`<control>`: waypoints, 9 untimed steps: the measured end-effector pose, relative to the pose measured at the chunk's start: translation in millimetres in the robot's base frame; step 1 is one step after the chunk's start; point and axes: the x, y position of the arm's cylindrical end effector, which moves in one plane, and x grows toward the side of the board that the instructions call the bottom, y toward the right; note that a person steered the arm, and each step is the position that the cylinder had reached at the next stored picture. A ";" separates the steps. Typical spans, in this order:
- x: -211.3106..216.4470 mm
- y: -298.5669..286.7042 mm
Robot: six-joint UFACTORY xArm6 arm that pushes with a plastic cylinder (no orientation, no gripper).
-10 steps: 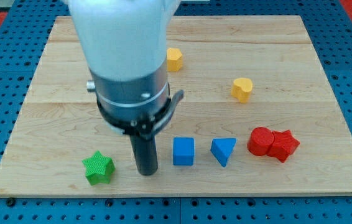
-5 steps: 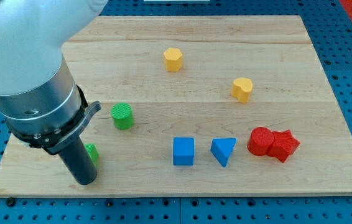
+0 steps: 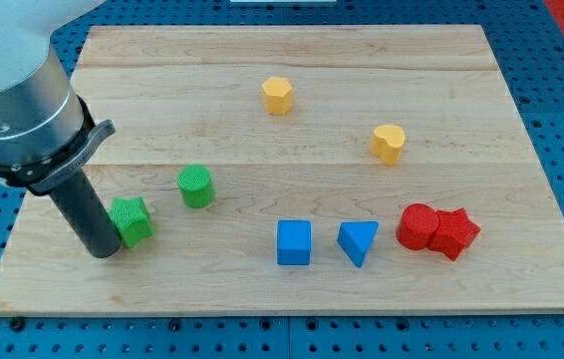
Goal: Push the green star into the green circle
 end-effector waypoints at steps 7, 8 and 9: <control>-37.1 37.8; -37.1 44.6; -27.9 54.9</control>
